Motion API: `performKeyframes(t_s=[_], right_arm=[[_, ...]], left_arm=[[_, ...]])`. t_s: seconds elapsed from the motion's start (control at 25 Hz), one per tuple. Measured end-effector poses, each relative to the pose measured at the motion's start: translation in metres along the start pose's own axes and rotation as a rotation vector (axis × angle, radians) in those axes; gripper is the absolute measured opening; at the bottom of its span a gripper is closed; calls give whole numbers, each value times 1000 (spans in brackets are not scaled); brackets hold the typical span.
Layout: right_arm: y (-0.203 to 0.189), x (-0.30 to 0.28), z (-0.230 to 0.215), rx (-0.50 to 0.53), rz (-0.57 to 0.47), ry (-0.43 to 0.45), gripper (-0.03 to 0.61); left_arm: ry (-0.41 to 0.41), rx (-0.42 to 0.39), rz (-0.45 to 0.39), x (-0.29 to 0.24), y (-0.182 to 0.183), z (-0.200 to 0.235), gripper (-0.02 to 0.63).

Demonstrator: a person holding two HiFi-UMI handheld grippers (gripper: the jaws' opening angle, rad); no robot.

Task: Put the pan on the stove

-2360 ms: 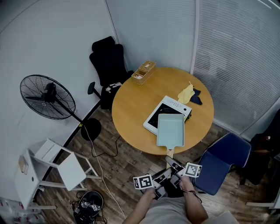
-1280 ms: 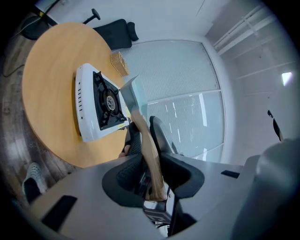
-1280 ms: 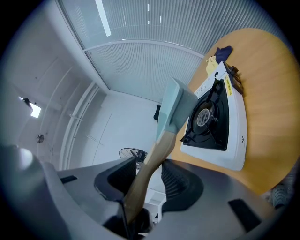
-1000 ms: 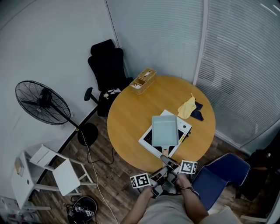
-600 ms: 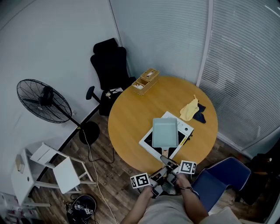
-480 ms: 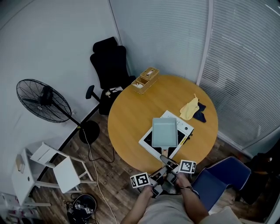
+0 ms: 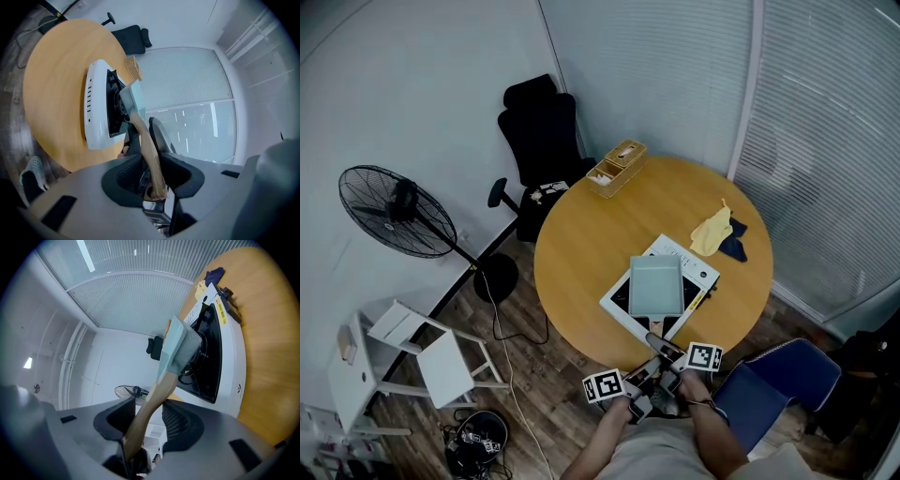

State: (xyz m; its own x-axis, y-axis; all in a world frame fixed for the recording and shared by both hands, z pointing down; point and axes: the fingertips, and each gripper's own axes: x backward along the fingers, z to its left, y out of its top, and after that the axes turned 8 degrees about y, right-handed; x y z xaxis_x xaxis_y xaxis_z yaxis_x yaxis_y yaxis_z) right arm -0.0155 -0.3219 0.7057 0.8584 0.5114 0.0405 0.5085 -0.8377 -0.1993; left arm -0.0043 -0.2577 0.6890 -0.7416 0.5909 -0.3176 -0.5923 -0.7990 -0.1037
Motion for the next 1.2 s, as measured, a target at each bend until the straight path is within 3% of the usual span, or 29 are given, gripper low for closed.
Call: performKeyframes(t_s=[0.2, 0.4, 1.2], right_arm=[[-2, 4, -9, -40, -5, -56, 183], [-5, -1, -7, -48, -5, 0, 179], [-12, 8, -13, -14, 35, -56, 178]], left_arm=[[25, 4, -23, 1, 1, 3, 138], [43, 10, -15, 3, -1, 8, 135], [33, 37, 15, 0, -13, 14, 130]])
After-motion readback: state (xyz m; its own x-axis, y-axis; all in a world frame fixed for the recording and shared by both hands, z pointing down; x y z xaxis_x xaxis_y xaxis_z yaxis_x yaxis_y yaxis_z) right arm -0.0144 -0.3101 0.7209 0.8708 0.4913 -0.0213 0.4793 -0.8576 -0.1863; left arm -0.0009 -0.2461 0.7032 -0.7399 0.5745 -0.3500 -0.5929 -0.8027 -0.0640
